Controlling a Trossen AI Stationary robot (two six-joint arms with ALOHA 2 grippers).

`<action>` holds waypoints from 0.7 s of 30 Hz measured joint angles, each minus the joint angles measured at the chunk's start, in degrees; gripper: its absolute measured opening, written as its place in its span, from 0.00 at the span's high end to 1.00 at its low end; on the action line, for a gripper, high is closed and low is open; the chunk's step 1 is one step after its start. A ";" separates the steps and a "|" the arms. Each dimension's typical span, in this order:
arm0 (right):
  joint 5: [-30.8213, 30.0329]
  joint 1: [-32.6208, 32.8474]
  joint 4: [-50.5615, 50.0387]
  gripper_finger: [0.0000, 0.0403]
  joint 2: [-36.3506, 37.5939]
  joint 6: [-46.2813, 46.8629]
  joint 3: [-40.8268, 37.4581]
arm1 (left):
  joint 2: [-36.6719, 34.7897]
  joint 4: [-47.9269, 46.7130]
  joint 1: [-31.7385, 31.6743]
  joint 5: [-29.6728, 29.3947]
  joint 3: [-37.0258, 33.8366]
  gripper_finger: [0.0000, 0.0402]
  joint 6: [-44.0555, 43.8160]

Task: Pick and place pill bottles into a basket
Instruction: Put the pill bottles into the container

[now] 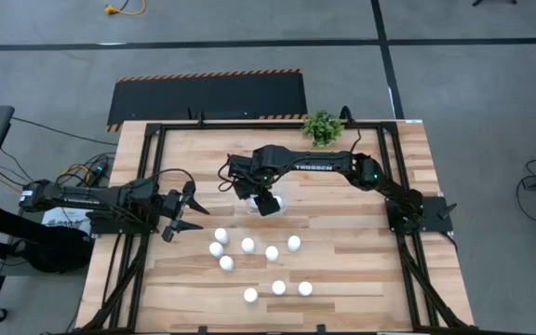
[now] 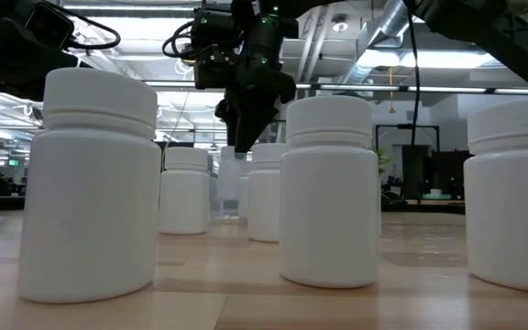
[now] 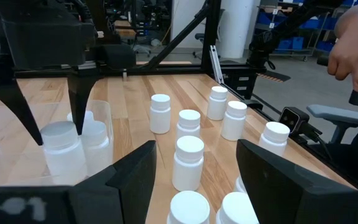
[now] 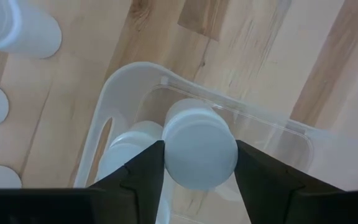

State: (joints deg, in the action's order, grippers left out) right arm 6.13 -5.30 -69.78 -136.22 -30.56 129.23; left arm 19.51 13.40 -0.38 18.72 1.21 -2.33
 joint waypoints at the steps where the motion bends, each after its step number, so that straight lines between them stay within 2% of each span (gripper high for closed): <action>1: 0.00 -0.05 0.00 0.57 0.00 0.01 0.00 | -0.02 -0.01 0.00 0.00 0.00 0.47 0.00; 14: 0.02 -0.33 0.31 0.57 -0.01 -0.87 0.00 | -0.02 -0.01 -0.02 0.00 0.00 0.47 -0.02; 21: 0.20 -0.49 -0.06 0.57 -3.39 -1.17 0.18 | -0.01 -0.36 -0.01 0.08 0.00 0.47 -0.08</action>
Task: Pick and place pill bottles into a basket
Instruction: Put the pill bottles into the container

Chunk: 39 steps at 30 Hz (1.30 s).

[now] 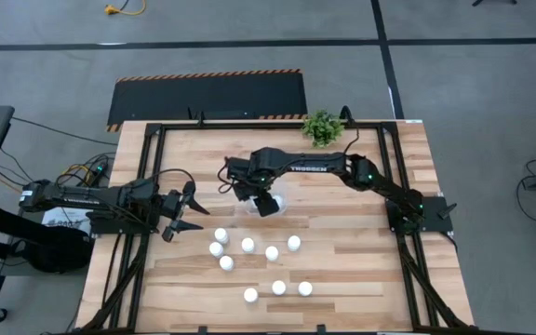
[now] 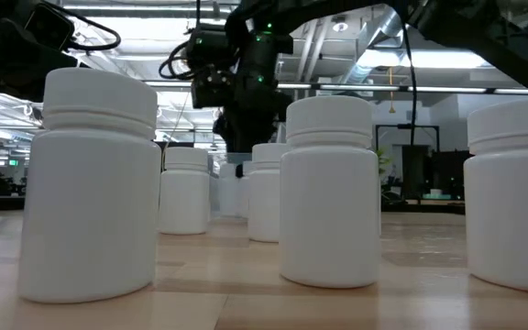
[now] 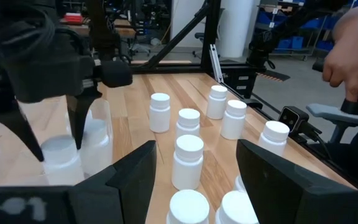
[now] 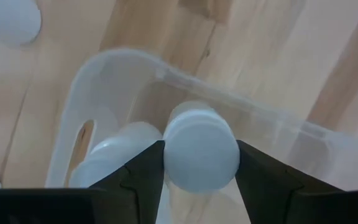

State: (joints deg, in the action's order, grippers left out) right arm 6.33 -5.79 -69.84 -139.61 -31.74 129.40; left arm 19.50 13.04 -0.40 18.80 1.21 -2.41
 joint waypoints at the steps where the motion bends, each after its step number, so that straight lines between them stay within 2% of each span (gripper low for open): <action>1: -0.03 0.03 -0.52 0.56 -0.43 -0.18 0.08 | 0.01 -0.03 0.01 -0.01 0.00 0.47 -0.02; 39: -0.20 0.16 -0.81 0.55 -0.81 -0.69 0.76 | -0.01 -0.26 0.08 -0.04 0.00 0.47 0.04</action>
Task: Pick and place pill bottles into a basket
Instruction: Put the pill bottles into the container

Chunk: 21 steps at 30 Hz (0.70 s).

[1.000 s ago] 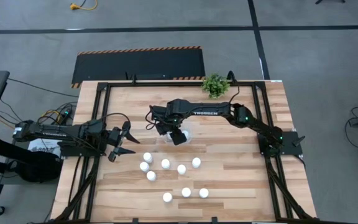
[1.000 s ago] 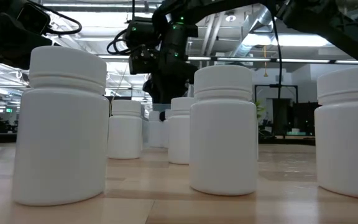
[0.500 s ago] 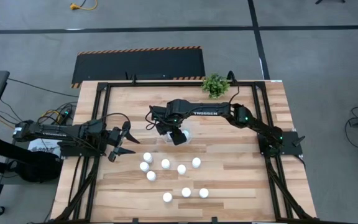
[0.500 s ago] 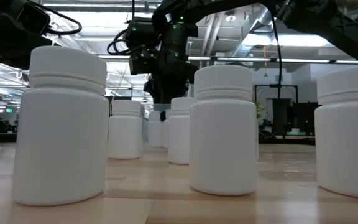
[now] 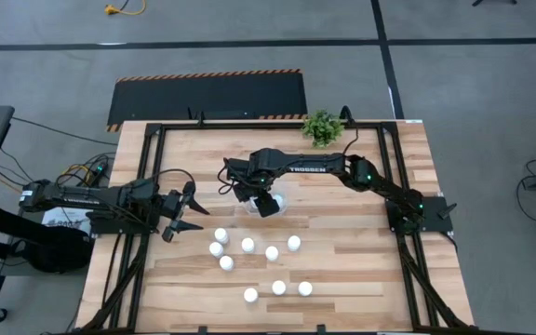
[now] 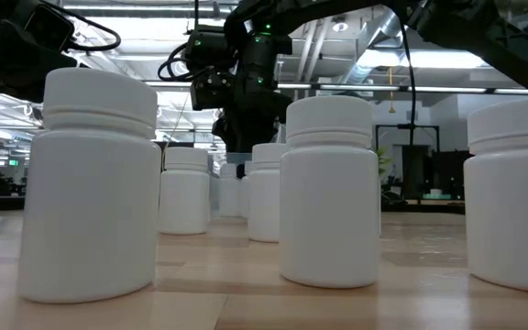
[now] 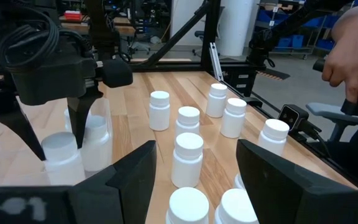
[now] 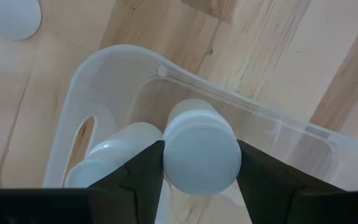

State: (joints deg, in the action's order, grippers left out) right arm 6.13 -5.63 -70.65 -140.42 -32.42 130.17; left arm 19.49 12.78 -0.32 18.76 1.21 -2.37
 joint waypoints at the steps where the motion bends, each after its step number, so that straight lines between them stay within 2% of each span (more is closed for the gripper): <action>1: -0.02 0.00 0.00 0.55 -0.02 0.02 0.00 | 0.00 0.00 0.00 0.00 0.00 0.47 0.01; 10: -0.37 0.02 -0.27 0.42 -0.45 -0.02 -0.26 | 0.01 0.00 0.00 0.00 0.00 0.47 0.04; 21: -0.48 0.02 0.15 0.43 -0.35 -0.13 -0.17 | 0.01 -0.02 0.02 -0.02 0.00 0.47 0.04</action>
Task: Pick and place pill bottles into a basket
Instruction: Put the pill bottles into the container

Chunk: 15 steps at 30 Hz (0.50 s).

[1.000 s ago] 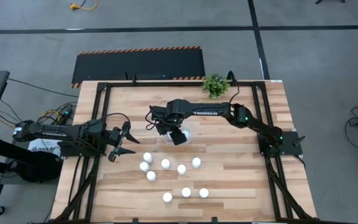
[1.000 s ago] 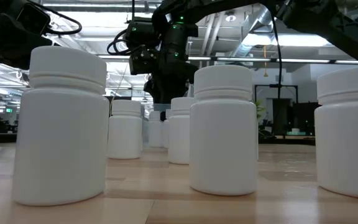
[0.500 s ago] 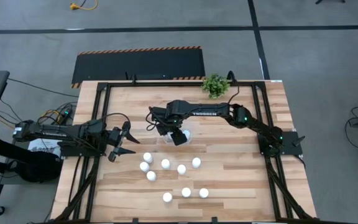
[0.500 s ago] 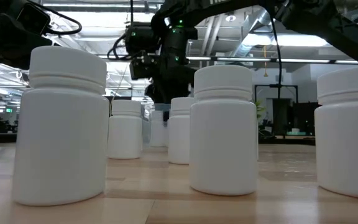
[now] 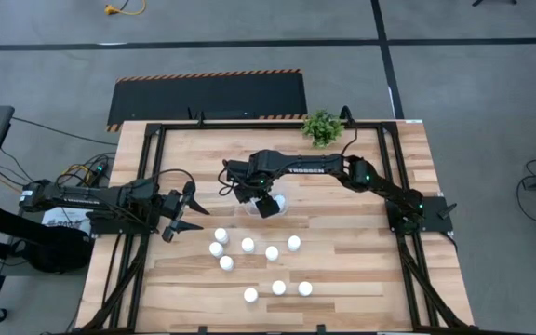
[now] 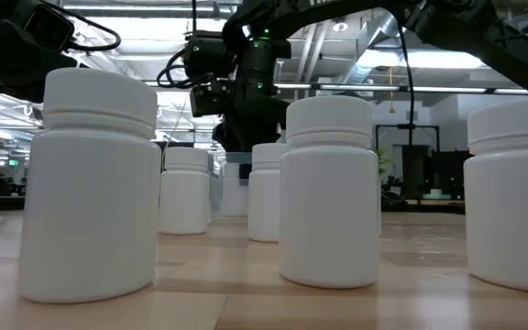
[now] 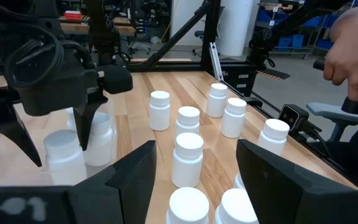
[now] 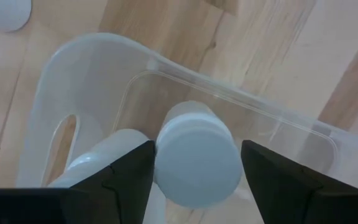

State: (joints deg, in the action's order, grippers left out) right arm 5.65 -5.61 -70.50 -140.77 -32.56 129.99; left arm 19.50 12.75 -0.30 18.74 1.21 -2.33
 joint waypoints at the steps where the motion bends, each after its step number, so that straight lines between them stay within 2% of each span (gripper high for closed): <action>1: 0.00 0.00 0.00 0.43 0.04 0.00 0.00 | 0.00 0.00 0.00 0.00 0.00 0.47 0.00; 15: -0.34 0.00 -4.90 0.43 0.75 0.02 5.05 | 0.00 -0.28 0.00 0.00 0.00 0.47 -0.02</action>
State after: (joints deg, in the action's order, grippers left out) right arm 5.31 -5.61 -75.40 -140.02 -32.53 135.05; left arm 19.50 12.48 -0.30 18.74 1.21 -2.35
